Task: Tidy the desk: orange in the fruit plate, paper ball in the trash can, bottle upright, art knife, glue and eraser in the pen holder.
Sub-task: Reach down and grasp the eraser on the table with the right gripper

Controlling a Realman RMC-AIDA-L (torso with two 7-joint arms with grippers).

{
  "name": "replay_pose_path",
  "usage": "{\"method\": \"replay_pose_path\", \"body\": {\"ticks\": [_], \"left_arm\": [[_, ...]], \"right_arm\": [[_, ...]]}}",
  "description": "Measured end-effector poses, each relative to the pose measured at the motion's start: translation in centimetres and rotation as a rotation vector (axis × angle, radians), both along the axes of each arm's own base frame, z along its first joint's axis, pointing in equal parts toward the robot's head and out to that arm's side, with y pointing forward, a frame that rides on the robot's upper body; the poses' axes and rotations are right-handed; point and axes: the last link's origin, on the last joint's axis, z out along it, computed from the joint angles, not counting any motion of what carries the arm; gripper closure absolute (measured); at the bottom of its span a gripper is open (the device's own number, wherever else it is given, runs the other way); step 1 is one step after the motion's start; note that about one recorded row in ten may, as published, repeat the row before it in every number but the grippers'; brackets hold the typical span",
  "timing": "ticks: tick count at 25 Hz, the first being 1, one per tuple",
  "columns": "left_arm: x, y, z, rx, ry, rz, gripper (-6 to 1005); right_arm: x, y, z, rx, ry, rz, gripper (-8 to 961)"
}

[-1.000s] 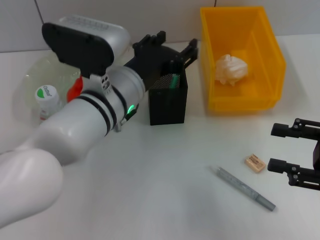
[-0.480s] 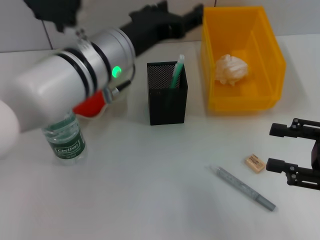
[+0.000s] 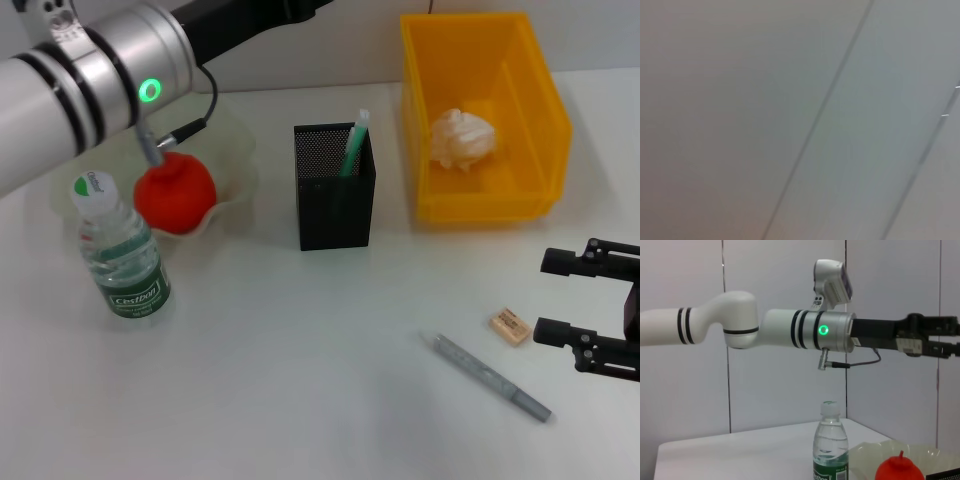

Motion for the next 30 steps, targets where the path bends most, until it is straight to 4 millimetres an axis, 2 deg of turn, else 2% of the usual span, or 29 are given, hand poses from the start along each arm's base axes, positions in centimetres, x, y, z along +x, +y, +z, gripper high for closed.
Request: {"method": "replay_pose_path", "body": {"ticks": [5,9,11,14,21,30], "left_arm": [[-1.4,-1.4,1.3,-0.012,-0.071,-0.252,196],[-2.4,-2.2,2.1,0.001,-0.087,-0.35,196],[-3.8,-3.8,2.9,0.036,-0.058,-0.492,196],[-5.2,-5.1,2.9,0.075,0.019,-0.573,197],[-7.2,-7.0,2.3,0.058,0.181,-0.631,197],[-8.7,-9.1,2.4,0.014,0.262,-0.655,198]], "right_arm": [[0.0,0.0,-0.1,-0.005,0.006,0.003,317],[0.0,-0.2,-0.1,-0.007,0.006,0.004,317],[0.0,-0.2,0.0,-0.008,0.002,0.007,317],[0.0,-0.2,0.1,-0.009,-0.005,0.007,317],[-0.1,0.6,0.8,-0.015,-0.018,-0.051,318],[-0.5,3.3,2.1,-0.031,-0.074,-0.199,318]]}}
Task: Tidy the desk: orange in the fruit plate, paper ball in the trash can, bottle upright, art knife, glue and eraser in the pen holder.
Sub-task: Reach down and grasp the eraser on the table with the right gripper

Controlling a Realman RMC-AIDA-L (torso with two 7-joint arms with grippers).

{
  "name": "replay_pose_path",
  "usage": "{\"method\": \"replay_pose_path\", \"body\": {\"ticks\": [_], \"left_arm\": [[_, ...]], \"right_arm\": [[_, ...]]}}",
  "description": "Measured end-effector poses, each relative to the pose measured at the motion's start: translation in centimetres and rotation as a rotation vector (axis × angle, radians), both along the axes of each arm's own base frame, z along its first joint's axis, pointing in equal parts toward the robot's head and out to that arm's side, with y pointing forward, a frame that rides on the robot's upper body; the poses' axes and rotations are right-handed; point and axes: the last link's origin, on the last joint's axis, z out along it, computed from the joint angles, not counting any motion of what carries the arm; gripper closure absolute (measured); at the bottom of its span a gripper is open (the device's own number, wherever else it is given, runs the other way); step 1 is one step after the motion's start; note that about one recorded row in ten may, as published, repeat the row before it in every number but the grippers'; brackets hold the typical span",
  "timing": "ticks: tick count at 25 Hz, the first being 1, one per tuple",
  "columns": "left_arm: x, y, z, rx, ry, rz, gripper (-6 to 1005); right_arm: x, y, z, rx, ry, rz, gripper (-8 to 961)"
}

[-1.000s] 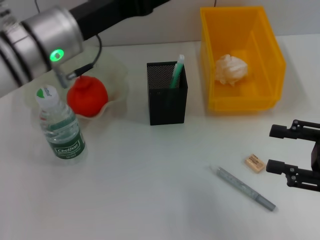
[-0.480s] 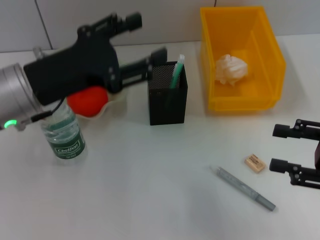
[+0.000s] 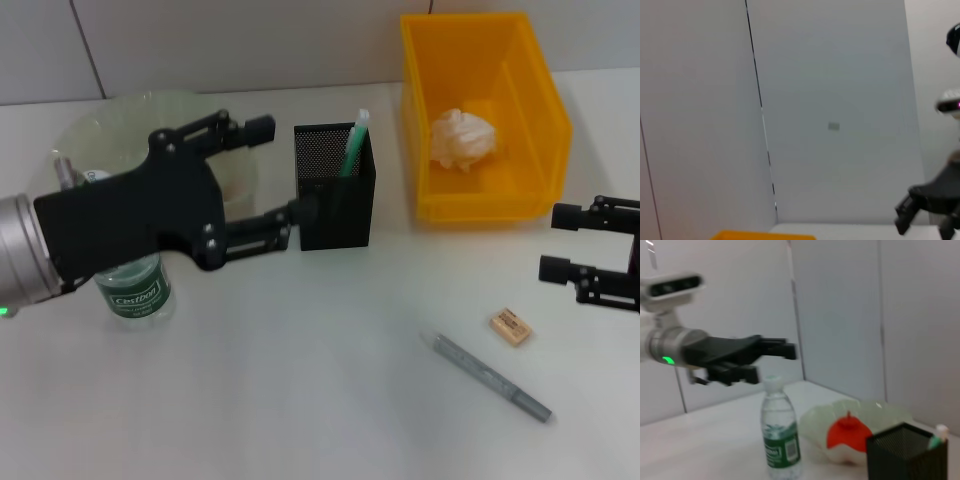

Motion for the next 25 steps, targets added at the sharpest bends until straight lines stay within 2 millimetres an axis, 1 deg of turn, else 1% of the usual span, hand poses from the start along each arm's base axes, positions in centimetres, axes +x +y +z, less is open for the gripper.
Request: {"method": "replay_pose_path", "body": {"ticks": [7,10,12,20,25], "left_arm": [[-1.3,-0.7,-0.3,-0.016,0.026,0.038,199],[-1.4,-0.8,-0.3,-0.017,0.027,0.041,199],[-1.7,-1.2,-0.3,-0.024,0.032,0.045,199],[-1.6,-1.6,-0.7,-0.046,0.033,0.035,199],[-1.0,-1.7,-1.3,-0.069,0.031,0.013,198]], "right_arm": [[-0.7,1.4,0.9,-0.016,-0.036,-0.069,318],[-1.0,2.2,1.2,-0.031,-0.057,-0.117,318],[-1.1,2.8,1.3,-0.057,-0.088,-0.162,318],[-1.9,4.8,1.4,-0.14,-0.217,-0.32,318],[-2.1,5.8,1.8,-0.194,-0.297,-0.417,318]]}}
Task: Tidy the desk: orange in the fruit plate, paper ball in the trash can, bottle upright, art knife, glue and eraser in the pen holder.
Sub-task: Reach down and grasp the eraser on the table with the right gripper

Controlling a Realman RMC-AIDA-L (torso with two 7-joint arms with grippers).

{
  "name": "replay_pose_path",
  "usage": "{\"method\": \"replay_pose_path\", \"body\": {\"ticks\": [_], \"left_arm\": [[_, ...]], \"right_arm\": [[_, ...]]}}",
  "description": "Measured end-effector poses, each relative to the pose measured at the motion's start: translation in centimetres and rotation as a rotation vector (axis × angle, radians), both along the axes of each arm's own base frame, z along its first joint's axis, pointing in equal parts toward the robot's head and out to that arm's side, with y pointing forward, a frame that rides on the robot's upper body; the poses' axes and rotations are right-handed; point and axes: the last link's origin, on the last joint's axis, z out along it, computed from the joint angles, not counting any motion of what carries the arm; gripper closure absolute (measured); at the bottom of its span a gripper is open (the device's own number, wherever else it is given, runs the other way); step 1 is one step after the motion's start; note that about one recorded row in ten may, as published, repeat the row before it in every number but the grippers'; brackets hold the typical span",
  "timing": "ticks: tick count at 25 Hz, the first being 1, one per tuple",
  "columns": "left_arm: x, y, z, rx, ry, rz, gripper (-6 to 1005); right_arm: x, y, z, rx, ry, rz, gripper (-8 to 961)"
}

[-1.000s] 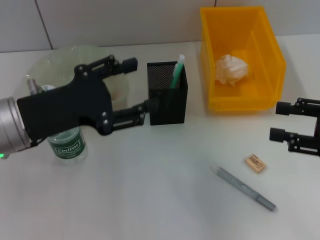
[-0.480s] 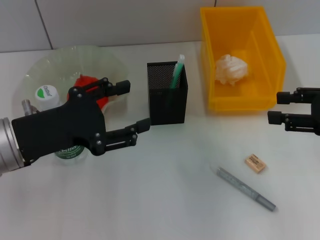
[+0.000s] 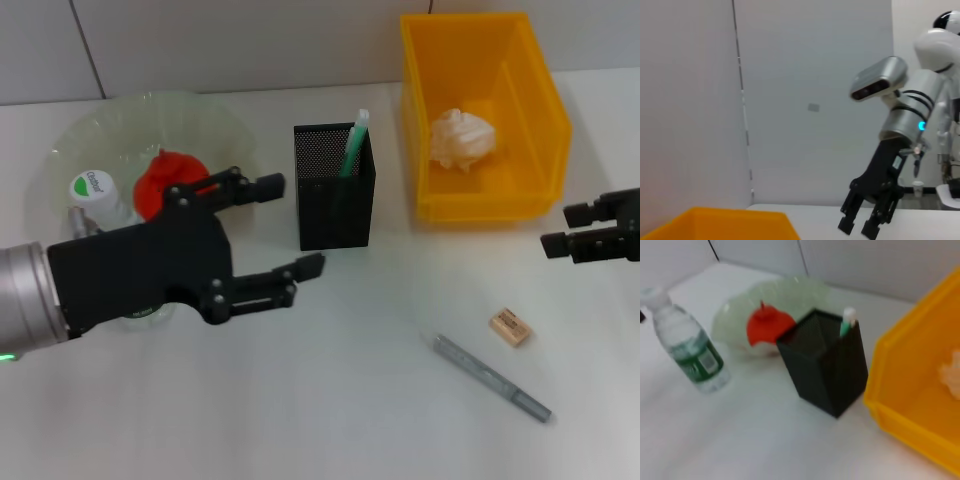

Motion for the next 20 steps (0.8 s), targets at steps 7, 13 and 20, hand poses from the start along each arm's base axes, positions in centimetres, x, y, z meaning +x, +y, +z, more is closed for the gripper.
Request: {"method": "replay_pose_path", "body": {"ticks": [7,13,20], "left_arm": [[0.8,-0.1,-0.7,-0.027,0.006,-0.032,199],[0.9,-0.2,-0.9,-0.036,0.007,-0.039,199],[0.9,-0.4,-1.3,-0.054,0.011,-0.043,199]], "right_arm": [[-0.7,0.6,-0.5,-0.094,-0.099,-0.04,318],[-1.2,1.4,-1.6,-0.163,-0.254,-0.081,318],[-2.4,2.2,-2.9,-0.193,-0.345,-0.072,319]]}}
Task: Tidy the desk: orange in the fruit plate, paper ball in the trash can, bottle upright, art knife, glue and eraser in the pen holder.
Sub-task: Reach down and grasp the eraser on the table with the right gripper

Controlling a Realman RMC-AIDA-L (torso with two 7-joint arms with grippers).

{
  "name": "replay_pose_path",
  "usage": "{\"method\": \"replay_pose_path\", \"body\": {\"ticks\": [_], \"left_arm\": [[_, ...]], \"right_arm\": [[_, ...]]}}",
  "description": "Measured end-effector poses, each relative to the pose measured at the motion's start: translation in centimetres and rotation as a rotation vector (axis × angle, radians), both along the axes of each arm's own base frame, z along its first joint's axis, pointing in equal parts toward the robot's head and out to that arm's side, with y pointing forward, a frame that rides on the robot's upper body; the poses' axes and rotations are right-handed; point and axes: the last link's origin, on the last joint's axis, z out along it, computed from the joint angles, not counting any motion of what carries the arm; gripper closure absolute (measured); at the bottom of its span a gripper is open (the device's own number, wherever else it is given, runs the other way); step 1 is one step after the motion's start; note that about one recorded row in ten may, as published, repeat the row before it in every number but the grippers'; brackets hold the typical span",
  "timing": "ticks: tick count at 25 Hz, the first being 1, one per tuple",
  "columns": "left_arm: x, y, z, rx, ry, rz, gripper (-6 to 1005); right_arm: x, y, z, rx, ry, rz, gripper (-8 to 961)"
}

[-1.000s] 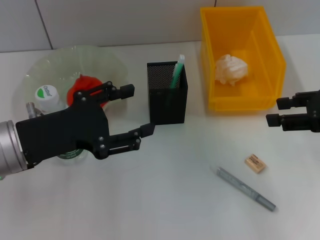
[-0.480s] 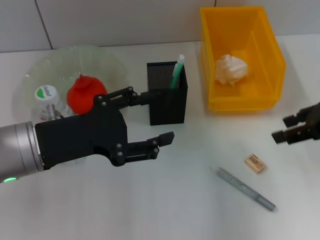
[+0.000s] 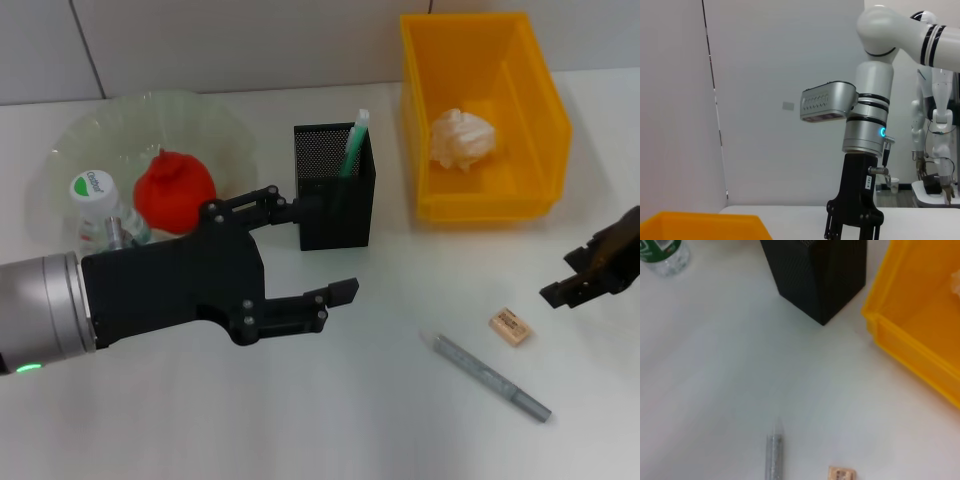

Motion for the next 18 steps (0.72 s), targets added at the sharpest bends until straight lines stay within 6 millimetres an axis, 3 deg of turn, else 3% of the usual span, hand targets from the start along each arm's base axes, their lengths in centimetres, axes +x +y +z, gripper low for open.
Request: {"method": "replay_pose_path", "body": {"ticks": [8,18], "left_arm": [[0.1,-0.2,-0.5,-0.016,0.003,-0.008,199],[0.3,-0.6,-1.0,-0.032,0.006,-0.021,198]], "right_arm": [[-1.2,0.6,-1.1,-0.04,-0.039,0.014,319],[-1.2,1.2,-3.2,-0.084,-0.081,0.02,319]]}}
